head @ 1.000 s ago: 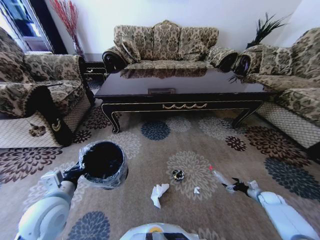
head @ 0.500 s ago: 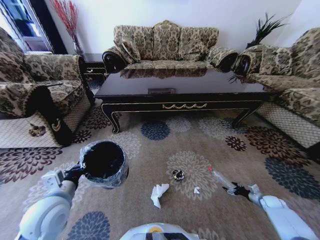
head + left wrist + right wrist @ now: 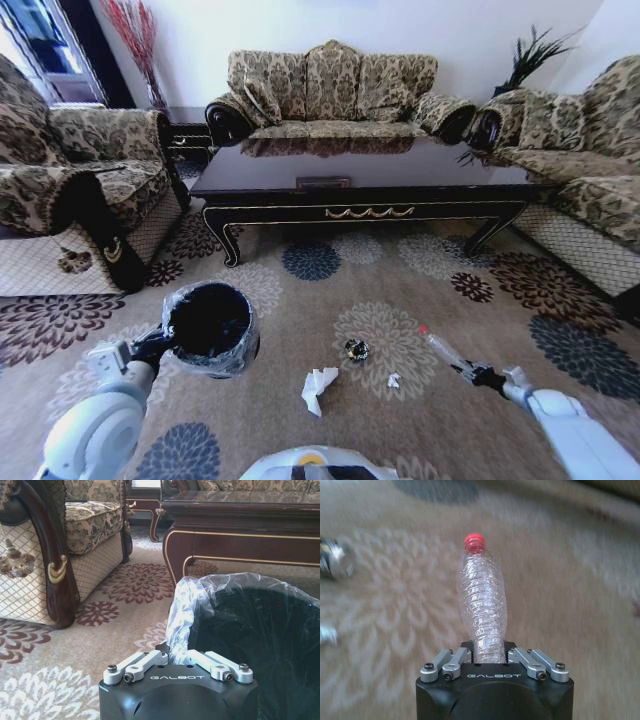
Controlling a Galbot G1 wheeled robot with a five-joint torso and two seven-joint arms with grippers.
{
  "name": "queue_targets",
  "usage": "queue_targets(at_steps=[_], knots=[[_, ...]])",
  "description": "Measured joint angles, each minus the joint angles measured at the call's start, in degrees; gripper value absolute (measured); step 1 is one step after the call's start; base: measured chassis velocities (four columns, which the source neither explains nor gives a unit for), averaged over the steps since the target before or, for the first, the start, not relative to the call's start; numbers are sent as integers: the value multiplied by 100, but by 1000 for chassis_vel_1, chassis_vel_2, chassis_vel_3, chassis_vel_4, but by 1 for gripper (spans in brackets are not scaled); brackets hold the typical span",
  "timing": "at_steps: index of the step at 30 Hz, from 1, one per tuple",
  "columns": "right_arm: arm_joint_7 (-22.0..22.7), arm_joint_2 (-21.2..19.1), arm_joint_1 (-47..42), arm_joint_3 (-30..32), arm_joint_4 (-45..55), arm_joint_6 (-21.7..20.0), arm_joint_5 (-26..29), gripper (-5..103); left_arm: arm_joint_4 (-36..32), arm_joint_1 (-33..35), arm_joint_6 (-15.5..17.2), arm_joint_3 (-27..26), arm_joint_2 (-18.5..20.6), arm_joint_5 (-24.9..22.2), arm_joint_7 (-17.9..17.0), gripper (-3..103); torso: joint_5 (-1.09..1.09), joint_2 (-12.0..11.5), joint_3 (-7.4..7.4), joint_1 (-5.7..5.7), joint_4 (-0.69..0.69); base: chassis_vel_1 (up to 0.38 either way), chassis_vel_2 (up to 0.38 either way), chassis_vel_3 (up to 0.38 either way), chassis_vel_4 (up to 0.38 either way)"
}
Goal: Move to the front of the table and pick up the trash from the floor, then place it into the trash bin.
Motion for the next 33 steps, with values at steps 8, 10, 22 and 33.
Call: queue_targets(at_steps=[8,10,22,33], knots=[[346,-267,-1038,327,2391,-177,888,24,113,-22,0,135,-43,-7,-7,4,-2,0,0,0,2,0,0,0,0],[486,-289,-1269,406,2844,-233,1079,24,120,-28,0,154,-55,-42,-8,4,-2,0,0,0,1,0,0,0,0],[1994,-322,-1918,456,5061,-63,2554,24,155,-51,0,359,-118,-255,-13,4,-1,0,0,0,3,0,0,0,0],[2671,-517,-1533,-372,6992,114,3413,24,106,-130,17,466,-54,-697,-18,4,-1,0,0,0,1,0,0,0,0]])
